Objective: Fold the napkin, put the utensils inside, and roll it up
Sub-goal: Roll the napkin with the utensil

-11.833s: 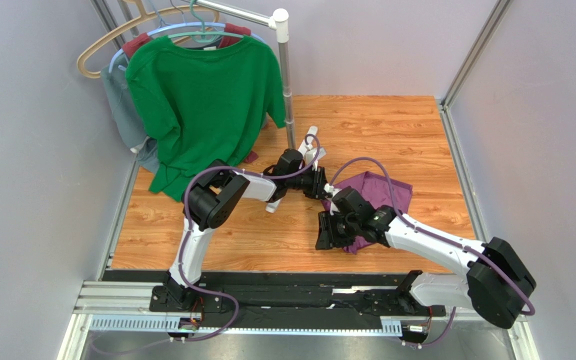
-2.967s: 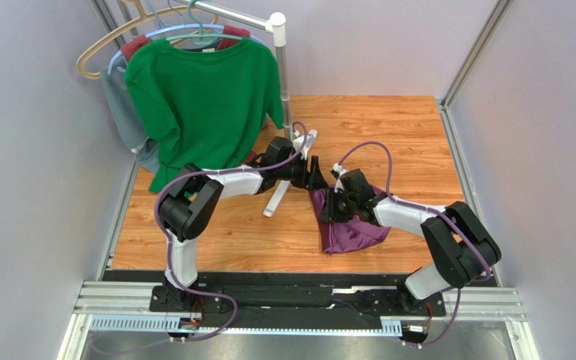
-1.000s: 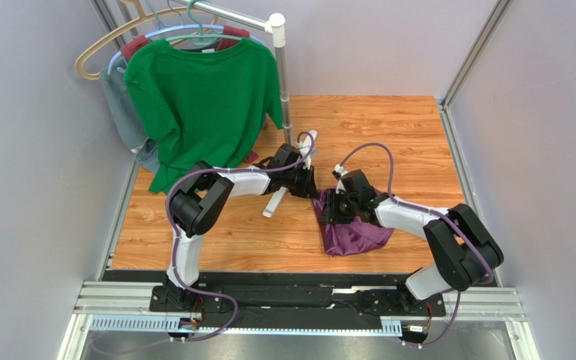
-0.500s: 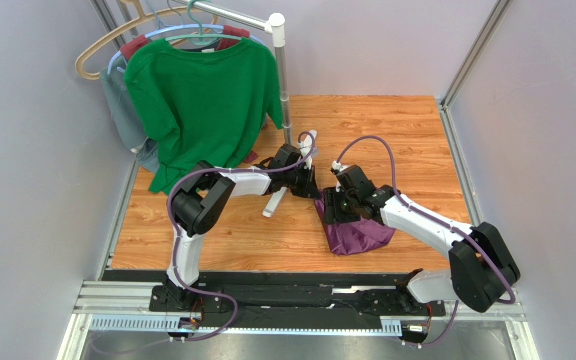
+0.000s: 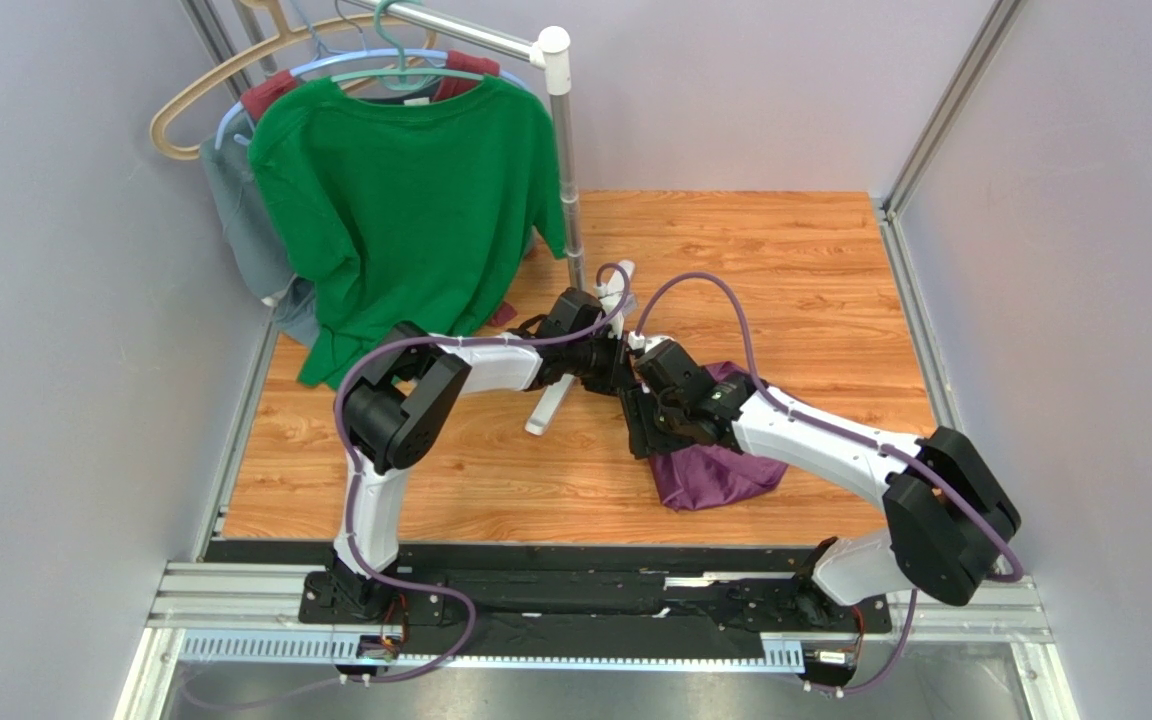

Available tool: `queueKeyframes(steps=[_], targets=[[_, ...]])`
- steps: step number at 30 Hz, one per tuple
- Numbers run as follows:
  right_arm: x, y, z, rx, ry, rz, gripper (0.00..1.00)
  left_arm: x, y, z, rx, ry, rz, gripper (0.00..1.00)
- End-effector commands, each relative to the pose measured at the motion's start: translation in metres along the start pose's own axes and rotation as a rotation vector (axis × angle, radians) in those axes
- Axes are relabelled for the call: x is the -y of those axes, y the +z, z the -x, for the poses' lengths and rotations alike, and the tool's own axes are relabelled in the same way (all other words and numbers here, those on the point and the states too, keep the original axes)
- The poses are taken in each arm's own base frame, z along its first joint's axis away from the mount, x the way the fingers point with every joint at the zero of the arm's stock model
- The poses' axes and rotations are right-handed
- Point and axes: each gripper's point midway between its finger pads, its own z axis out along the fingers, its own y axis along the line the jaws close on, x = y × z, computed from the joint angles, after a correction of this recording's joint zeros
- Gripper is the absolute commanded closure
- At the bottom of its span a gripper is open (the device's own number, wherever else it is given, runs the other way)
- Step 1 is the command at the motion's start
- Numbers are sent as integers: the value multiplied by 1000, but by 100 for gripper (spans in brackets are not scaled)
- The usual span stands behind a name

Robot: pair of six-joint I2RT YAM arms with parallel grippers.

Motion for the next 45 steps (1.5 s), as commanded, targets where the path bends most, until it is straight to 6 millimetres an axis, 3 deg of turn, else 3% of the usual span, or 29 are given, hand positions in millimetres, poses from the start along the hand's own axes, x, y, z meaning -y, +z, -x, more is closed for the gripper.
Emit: queueKeyframes(steps=[1, 23, 28, 30, 36, 38, 40, 45], targets=[[0, 3, 13, 36, -22, -25, 47, 10, 0, 17, 35, 14, -29, 100], [19, 44, -29, -99, 19, -115, 58, 11, 0, 17, 34, 16, -37, 100], [25, 49, -43, -130, 60, -142, 70, 18, -3, 19, 39, 19, -63, 100], [28, 50, -52, -147, 82, -148, 77, 23, -6, 22, 50, 23, -81, 93], [25, 50, -68, -157, 135, -102, 93, 41, -24, 39, 101, 37, -108, 49], [19, 49, -68, -149, 156, -56, 96, 45, -28, 41, 111, 44, -112, 40], [14, 49, -74, -160, 175, -4, 98, 49, -35, 45, 127, 53, -116, 34], [7, 46, -74, -134, 218, 89, 100, 55, -47, 49, 158, 81, -120, 31]])
